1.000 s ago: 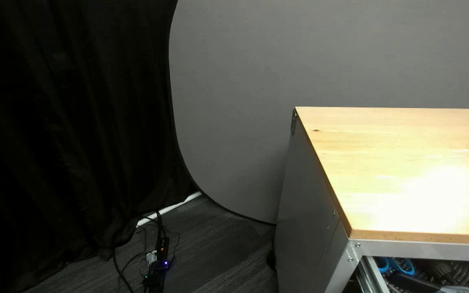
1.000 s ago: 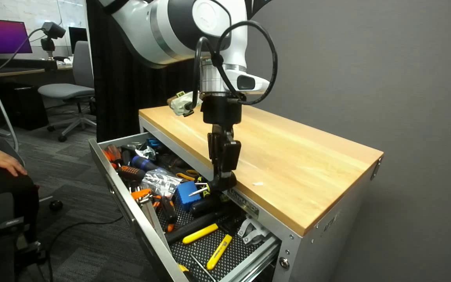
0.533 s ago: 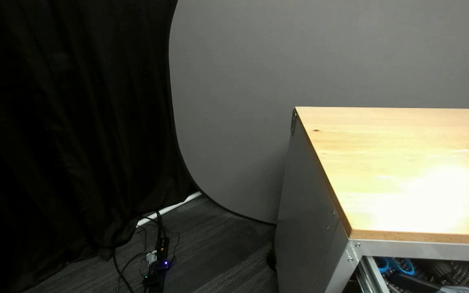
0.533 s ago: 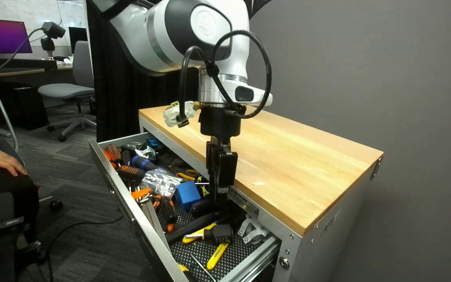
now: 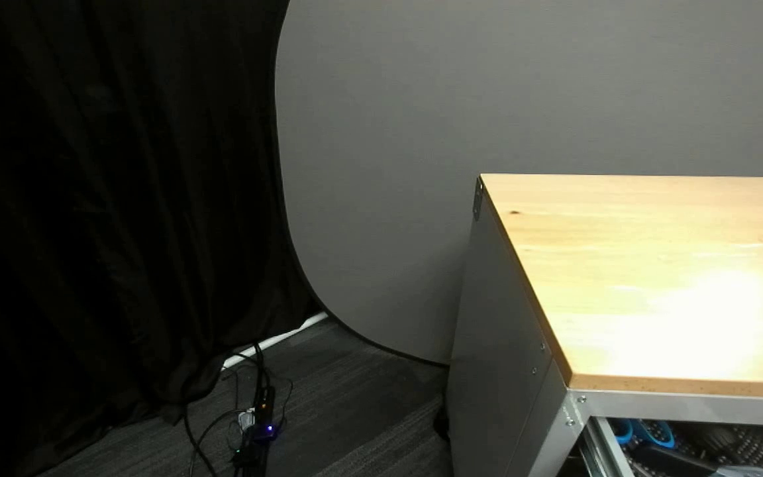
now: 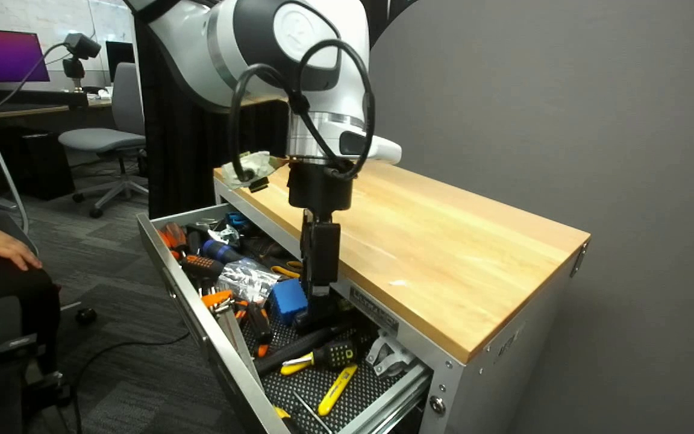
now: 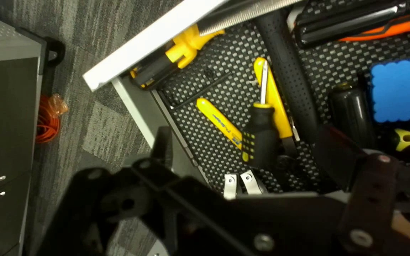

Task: Put the screwdriver in the drawer and close it

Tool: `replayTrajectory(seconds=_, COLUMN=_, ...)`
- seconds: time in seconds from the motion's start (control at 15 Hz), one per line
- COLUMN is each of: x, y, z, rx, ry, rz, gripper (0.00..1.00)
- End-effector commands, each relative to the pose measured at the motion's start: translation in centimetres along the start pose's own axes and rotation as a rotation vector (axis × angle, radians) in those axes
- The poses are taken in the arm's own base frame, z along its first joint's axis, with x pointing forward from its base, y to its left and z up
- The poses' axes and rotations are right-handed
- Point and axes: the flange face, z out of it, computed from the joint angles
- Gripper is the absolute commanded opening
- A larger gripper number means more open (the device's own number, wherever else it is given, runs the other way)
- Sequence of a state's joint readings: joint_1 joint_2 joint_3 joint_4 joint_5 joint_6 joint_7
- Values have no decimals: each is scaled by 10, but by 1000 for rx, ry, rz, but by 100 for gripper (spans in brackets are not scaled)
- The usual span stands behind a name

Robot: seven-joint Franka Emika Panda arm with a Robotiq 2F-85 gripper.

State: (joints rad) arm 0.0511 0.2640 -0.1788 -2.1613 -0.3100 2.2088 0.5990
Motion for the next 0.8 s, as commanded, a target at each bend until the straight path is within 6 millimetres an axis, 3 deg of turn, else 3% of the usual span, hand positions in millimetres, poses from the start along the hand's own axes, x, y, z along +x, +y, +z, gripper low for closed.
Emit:
replayTrajectory(seconds=0.0, x=-33, y=29, z=1, rx=-25, ry=-66, rz=34, gripper=100)
replayTrajectory(seconds=0.4, x=-68, y=57, z=36, rx=-17, ry=-171, rz=49, gripper=100)
replayTrajectory(seconds=0.47, x=-73, y=59, z=43, rx=-18, ry=-187, rz=54, gripper=75)
replayTrajectory(seconds=0.53, x=-78, y=60, z=52, rx=-14, ry=-206, rz=54, gripper=74)
replayTrajectory(seconds=0.73, x=-91, y=63, z=72, rx=-9, ry=-260, rz=59, gripper=51)
